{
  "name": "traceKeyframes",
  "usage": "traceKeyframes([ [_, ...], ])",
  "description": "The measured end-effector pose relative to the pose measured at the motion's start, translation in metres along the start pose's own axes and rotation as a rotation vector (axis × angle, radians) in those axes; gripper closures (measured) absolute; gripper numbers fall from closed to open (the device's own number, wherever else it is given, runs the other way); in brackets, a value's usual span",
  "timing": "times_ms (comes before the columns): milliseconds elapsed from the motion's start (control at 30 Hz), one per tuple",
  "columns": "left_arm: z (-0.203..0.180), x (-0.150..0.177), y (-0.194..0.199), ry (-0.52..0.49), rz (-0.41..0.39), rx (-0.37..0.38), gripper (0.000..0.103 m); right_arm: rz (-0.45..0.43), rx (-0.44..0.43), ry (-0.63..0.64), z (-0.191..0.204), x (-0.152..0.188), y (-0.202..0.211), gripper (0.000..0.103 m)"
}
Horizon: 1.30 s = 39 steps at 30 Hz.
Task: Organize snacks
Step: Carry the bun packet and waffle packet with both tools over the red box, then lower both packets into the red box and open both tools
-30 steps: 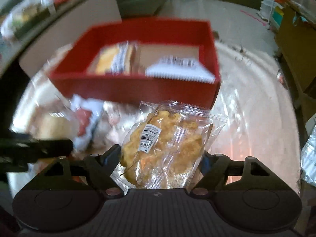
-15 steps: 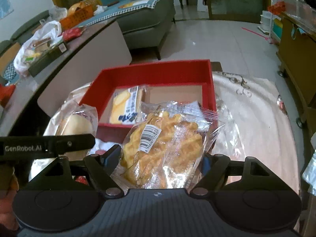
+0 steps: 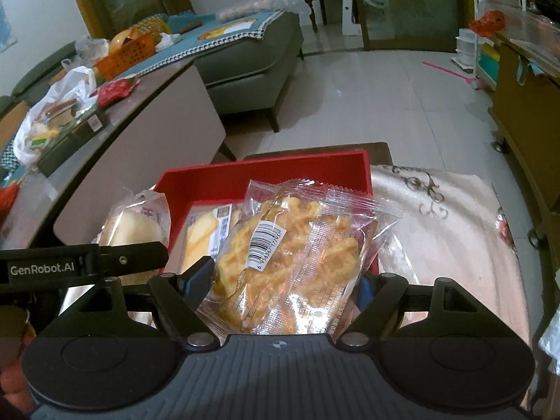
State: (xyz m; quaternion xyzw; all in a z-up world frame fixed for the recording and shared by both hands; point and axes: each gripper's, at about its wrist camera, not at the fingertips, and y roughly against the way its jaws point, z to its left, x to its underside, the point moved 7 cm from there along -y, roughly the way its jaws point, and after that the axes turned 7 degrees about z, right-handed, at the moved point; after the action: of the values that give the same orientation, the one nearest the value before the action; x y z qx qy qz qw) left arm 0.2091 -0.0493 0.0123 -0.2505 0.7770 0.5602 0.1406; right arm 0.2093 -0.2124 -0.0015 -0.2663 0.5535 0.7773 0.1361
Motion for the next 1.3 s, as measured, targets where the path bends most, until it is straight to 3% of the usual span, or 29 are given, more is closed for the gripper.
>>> traceKeyframes([
  [400, 0.015, -0.003, -0.05, 0.016, 0.081, -0.073, 0.05, 0.099, 0.039, -0.003, -0.008, -0.003, -0.057, 0.02],
  [933, 0.033, -0.011, -0.09, 0.053, 0.13, -0.134, 0.051, 0.093, 0.095, 0.068, -0.009, -0.021, -0.091, 0.023],
  [1100, 0.036, -0.013, -0.087, 0.071, 0.131, -0.13, 0.044, 0.086, 0.091, 0.049, -0.009, -0.027, -0.094, 0.021],
  [1300, 0.031, -0.023, -0.069, 0.062, 0.077, -0.102, 0.037, 0.056, 0.067, -0.009, -0.015, -0.033, -0.081, 0.014],
])
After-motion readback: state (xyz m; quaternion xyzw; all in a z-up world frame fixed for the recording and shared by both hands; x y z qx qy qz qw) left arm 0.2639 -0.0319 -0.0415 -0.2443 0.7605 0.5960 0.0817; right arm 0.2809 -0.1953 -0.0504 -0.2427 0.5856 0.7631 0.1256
